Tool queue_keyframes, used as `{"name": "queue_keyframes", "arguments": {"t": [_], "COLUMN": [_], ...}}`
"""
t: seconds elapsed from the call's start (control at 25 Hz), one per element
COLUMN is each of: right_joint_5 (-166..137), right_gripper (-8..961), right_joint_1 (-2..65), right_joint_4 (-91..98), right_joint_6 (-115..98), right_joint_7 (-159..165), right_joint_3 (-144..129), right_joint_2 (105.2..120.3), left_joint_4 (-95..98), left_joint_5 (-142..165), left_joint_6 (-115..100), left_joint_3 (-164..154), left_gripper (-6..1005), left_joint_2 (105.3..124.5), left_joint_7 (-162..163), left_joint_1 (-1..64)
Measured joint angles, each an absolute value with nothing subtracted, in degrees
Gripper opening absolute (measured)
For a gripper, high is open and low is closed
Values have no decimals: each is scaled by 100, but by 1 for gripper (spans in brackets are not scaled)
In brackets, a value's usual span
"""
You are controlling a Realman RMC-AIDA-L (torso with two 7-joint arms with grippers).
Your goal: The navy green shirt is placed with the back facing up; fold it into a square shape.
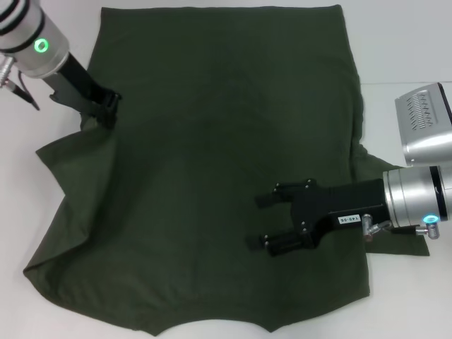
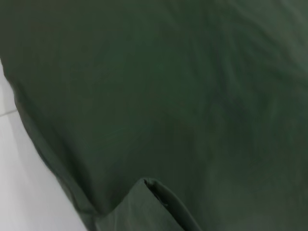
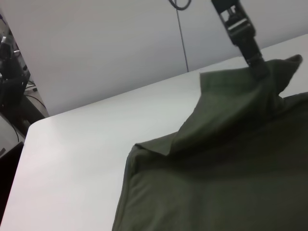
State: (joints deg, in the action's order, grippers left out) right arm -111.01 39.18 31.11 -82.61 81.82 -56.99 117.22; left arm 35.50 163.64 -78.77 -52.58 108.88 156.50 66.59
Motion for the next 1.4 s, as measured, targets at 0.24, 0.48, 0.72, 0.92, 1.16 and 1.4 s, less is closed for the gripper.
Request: {"name": "queue_keyframes", "arguments": {"t": [0.24, 0.48, 0.72, 0.92, 1.16, 1.4], "right_joint_5": [-11101, -11106, -11146, -11112, -11109, -11110], "right_gripper": [917, 916, 916, 916, 917, 917], "right_joint_1": [3903, 3902, 3928, 3934, 3986, 4105], "right_joint_4": [3111, 3111, 3112, 3164, 3182, 3235], "right_joint_6": [-8260, -8261, -8249, -8215, -8407, -8496], "right_joint_7": [8225, 8264, 8323, 8448, 8971, 10038], "right_joint_3": [-5703, -5704, -5675, -5466, -4896, -4741], "right_joint_2": [11684, 11666, 11660, 11639, 11475, 11283], "left_joint_4": [3469, 3567, 3765, 4056, 3650, 3536], "left_joint_5": [16306, 16320, 16227, 15099, 13281, 12292], "left_joint_6": [-7475, -7405, -7525, -7824, -8220, -8951], "left_joint_3": [-4988, -5015, -4812, -3730, -2973, -2659], "left_gripper": [84, 287, 537, 652, 779, 846], "left_joint_2": [11056, 11231, 11191, 11116, 10958, 11235], "left_joint_7": [15737, 15511, 15184, 13875, 11862, 9547], "left_joint_1": [6673, 6659, 6253, 5607, 4807, 4064]}}
